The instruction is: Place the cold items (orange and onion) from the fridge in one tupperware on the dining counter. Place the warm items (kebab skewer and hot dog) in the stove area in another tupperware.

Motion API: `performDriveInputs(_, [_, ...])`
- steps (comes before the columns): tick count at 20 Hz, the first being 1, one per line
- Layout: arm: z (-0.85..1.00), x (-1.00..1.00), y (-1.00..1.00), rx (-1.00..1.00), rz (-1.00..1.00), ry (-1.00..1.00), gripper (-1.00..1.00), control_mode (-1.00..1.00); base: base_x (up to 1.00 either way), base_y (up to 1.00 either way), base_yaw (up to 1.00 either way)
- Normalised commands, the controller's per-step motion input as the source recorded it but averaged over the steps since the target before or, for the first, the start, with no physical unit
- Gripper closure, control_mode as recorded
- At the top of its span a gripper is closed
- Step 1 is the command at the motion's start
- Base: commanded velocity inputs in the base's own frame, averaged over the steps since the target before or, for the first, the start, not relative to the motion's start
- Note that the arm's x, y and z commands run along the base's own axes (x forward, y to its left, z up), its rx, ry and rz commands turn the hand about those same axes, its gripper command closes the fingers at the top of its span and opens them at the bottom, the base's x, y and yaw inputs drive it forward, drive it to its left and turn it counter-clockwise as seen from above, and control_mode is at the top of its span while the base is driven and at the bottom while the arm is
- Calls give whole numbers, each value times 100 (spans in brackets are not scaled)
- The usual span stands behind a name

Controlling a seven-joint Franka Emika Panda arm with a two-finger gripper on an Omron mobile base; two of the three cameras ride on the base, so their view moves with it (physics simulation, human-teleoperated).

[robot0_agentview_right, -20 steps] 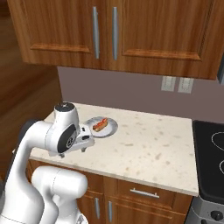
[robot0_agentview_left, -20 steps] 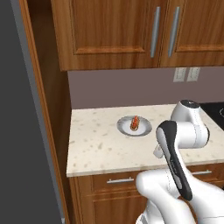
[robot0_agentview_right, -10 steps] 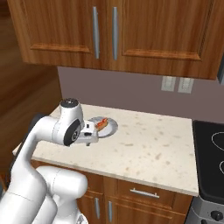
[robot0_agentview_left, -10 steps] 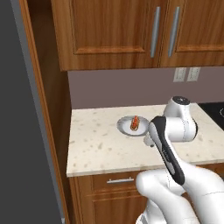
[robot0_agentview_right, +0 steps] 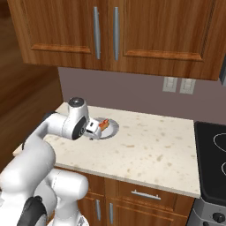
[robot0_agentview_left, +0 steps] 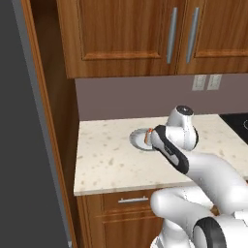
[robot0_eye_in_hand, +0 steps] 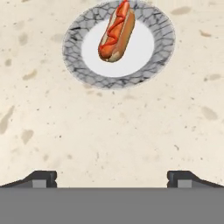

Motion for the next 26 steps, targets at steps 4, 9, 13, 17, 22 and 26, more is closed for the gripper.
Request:
performDriveInputs(4, [-9, 99, -1, 0, -25, 0, -100, -100, 0, 0, 0])
performDriveInputs(9, [-7, 89, -21, 0, -9, 0, -100, -100, 0, 0, 0])
performDriveInputs(13, [-17, 70, -42, 0, 0, 0, -100, -100, 0, 0, 0])
performDriveInputs(17, [-35, 65, -13, -1, 1, 1, -100, -100, 0, 0, 0])
performDriveInputs(22, [-41, 64, 5, -5, 2, 1, -100, -100, 0, 0, 0])
performDriveInputs(26, [-39, 59, 16, -9, 0, 2, -100, -100, 0, 0, 0])
